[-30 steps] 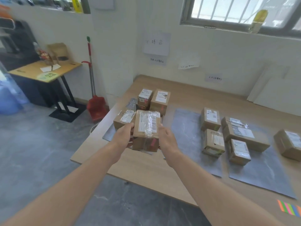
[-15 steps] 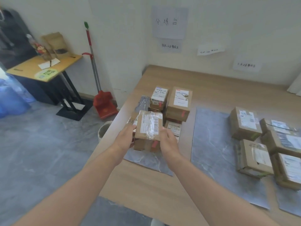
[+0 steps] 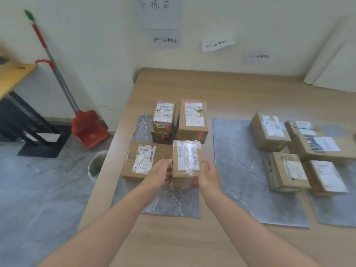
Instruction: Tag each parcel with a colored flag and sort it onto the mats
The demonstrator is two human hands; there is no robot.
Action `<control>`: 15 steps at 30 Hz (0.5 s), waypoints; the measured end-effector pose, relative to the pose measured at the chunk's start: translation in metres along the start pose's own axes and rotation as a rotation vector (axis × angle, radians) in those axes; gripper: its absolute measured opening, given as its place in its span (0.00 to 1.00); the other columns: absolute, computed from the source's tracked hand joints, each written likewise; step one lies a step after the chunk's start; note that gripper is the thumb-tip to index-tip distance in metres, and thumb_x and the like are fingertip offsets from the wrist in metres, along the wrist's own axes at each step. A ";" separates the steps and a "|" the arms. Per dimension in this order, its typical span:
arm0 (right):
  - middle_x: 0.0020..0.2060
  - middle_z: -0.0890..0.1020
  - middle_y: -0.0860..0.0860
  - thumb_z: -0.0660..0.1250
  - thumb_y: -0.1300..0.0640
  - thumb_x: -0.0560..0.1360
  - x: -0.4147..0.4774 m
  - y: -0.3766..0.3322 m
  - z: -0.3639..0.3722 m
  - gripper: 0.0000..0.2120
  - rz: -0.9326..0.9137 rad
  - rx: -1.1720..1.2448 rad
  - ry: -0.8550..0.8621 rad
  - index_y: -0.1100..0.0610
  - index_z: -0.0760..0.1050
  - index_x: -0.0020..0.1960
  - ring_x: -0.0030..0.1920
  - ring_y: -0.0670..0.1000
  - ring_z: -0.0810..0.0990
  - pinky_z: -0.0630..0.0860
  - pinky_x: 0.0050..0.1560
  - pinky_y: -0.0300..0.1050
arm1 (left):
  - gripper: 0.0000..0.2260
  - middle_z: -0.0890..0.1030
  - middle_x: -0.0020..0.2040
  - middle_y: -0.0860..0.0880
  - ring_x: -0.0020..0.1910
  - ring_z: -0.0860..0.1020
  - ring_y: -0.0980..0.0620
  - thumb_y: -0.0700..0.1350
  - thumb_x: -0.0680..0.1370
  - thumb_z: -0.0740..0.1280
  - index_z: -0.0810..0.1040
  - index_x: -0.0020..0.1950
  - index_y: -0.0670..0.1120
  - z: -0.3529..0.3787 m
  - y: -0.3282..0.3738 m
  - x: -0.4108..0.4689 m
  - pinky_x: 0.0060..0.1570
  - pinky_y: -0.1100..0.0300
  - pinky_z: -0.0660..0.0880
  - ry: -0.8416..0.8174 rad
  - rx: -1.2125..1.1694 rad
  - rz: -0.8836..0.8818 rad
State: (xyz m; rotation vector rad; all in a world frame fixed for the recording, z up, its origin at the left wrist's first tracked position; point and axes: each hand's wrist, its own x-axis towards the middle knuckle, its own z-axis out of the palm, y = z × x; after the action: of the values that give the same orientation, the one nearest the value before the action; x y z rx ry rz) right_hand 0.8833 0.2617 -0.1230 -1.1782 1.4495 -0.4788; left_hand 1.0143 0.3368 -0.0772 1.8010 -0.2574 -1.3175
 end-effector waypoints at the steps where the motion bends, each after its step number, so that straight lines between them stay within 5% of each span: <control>1: 0.49 0.82 0.48 0.52 0.44 0.83 0.003 0.001 0.000 0.14 0.006 0.012 -0.004 0.46 0.76 0.53 0.51 0.53 0.83 0.80 0.57 0.56 | 0.12 0.86 0.51 0.49 0.54 0.84 0.47 0.50 0.83 0.59 0.80 0.57 0.48 0.002 0.001 0.006 0.63 0.48 0.77 -0.009 0.016 -0.012; 8: 0.52 0.86 0.46 0.51 0.43 0.84 0.014 0.002 0.003 0.20 0.048 0.109 0.040 0.46 0.81 0.57 0.53 0.48 0.84 0.80 0.59 0.51 | 0.12 0.86 0.52 0.46 0.58 0.82 0.45 0.50 0.82 0.58 0.79 0.58 0.48 0.006 0.006 0.029 0.64 0.48 0.77 -0.105 0.059 -0.009; 13: 0.55 0.85 0.54 0.49 0.39 0.84 0.013 -0.002 0.004 0.25 0.069 0.118 0.080 0.50 0.80 0.61 0.57 0.56 0.83 0.77 0.64 0.54 | 0.14 0.85 0.35 0.57 0.47 0.82 0.53 0.49 0.84 0.56 0.80 0.47 0.52 0.003 0.009 0.036 0.32 0.66 0.75 -0.158 0.066 -0.006; 15: 0.52 0.85 0.51 0.50 0.41 0.85 0.012 -0.004 0.000 0.22 0.086 0.165 0.117 0.51 0.80 0.56 0.55 0.54 0.82 0.76 0.62 0.51 | 0.13 0.86 0.35 0.57 0.46 0.83 0.54 0.50 0.84 0.57 0.80 0.48 0.52 0.001 0.011 0.035 0.33 0.66 0.75 -0.182 0.086 -0.003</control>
State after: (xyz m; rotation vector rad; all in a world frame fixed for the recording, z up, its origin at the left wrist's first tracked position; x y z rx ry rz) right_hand 0.8869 0.2503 -0.1261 -0.9662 1.5233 -0.6046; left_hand 1.0312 0.3083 -0.0934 1.7543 -0.4162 -1.4943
